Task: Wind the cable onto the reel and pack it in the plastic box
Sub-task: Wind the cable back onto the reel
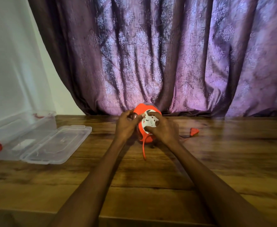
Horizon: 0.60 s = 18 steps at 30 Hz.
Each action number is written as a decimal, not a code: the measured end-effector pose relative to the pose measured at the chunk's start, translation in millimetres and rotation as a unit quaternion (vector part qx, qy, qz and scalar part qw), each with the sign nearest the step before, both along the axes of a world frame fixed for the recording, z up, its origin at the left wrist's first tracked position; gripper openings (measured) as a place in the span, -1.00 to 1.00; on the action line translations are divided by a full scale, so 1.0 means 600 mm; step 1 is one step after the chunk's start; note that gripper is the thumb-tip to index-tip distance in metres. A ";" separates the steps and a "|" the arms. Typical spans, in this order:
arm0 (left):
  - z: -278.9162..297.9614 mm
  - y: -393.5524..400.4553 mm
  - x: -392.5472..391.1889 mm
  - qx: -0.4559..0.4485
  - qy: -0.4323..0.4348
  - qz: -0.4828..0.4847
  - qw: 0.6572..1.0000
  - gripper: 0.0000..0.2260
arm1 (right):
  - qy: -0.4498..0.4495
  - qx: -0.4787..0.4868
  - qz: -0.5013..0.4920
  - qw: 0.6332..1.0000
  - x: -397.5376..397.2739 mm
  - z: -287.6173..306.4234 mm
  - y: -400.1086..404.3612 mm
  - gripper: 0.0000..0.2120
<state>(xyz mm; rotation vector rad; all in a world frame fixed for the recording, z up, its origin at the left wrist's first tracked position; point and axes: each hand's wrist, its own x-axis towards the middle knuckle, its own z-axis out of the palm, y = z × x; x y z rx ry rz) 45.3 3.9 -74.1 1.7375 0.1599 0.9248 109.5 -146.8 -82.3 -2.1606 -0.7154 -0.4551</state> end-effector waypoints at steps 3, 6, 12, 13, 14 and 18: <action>-0.009 -0.002 0.007 -0.035 0.029 -0.017 0.999 -0.73 | -0.025 -0.014 -0.032 0.999 0.003 0.004 -0.004 -0.27; -0.013 -0.003 0.011 -0.016 0.038 -0.015 0.999 -0.71 | -0.036 -0.027 -0.044 0.998 0.004 0.003 -0.009 -0.27; -0.010 -0.030 -0.004 0.056 -0.020 0.049 0.997 -0.87 | 0.056 0.048 -0.070 0.995 -0.006 0.013 -0.003 -0.30; -0.013 -0.038 -0.005 0.048 -0.034 0.051 0.997 -0.87 | 0.099 0.093 -0.069 0.988 -0.010 0.015 -0.002 -0.32; -0.014 -0.048 -0.005 0.038 -0.046 0.052 0.997 -0.87 | 0.157 0.153 -0.054 0.974 -0.014 0.018 0.000 -0.34; -0.018 -0.081 0.001 0.031 -0.066 0.042 0.996 -0.83 | 0.369 0.379 0.036 0.848 -0.008 0.036 -0.004 -0.70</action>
